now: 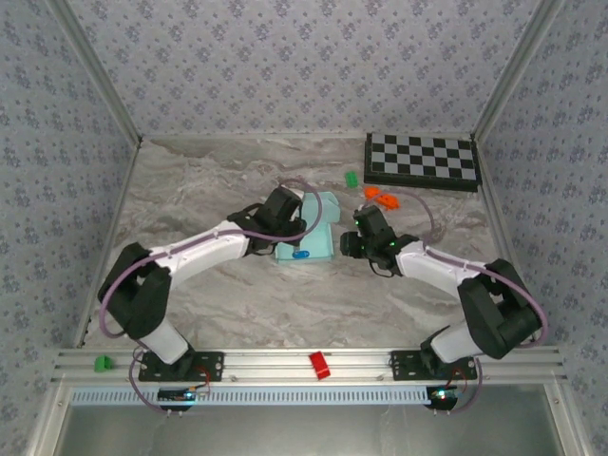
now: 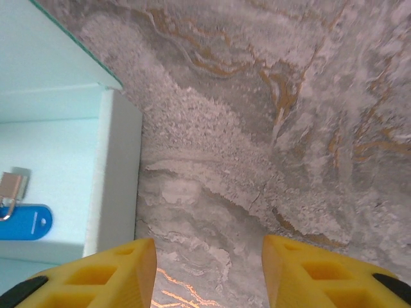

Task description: Fold the paper box

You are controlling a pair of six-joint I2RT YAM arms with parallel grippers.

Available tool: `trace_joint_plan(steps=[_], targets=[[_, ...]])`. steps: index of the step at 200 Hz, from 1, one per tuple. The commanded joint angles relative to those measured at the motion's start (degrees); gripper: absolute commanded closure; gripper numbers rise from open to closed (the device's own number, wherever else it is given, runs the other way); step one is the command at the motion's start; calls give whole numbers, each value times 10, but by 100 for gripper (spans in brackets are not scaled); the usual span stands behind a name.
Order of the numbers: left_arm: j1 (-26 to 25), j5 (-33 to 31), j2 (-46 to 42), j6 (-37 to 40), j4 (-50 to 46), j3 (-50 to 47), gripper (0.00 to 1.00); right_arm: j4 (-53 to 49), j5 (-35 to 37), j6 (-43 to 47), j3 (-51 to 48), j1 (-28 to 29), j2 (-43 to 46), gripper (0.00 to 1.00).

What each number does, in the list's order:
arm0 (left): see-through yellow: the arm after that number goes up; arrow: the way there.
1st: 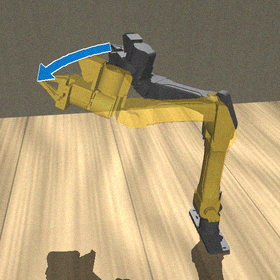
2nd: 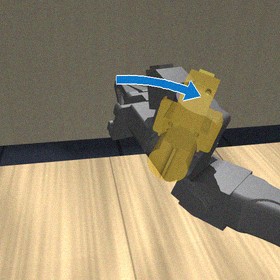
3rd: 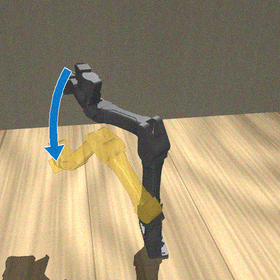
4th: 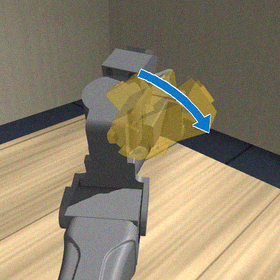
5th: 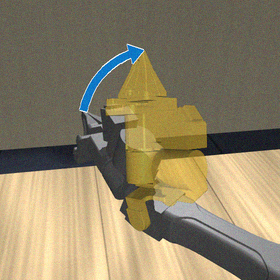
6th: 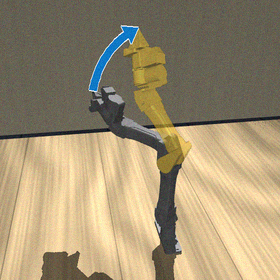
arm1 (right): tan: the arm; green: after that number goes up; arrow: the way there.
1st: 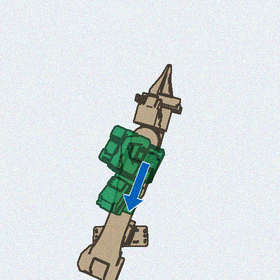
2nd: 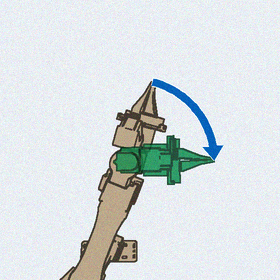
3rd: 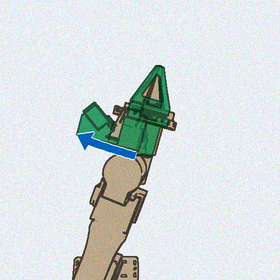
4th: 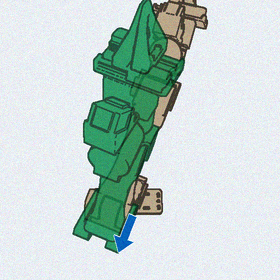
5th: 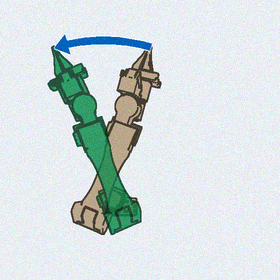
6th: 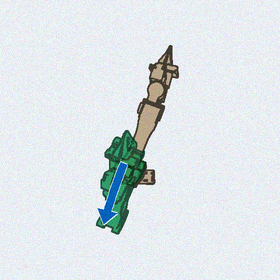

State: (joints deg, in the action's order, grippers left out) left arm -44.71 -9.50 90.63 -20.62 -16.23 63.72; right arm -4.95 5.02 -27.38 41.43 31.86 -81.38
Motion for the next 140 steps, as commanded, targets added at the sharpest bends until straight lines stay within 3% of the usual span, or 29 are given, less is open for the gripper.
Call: trace_joint_plan(steps=[1, 18, 56, 96, 140], targets=[[-3, -31, -64, 21, -23, -3, 62, -16, 18, 30, 18, 0, 37, 50], [2, -54, -99, 28, -35, -14, 57, -21, 4, 56, 23, -3, 52, 47], [47, -33, -141, 53, -72, -31, 45, -54, -43, 141, 60, -11, 56, 42], [103, 49, -144, 97, -76, -44, 29, -88, -101, 186, 116, -34, 26, 38], [159, 139, -104, 112, -50, -39, 27, -113, -138, 193, 175, -55, -29, 37]])
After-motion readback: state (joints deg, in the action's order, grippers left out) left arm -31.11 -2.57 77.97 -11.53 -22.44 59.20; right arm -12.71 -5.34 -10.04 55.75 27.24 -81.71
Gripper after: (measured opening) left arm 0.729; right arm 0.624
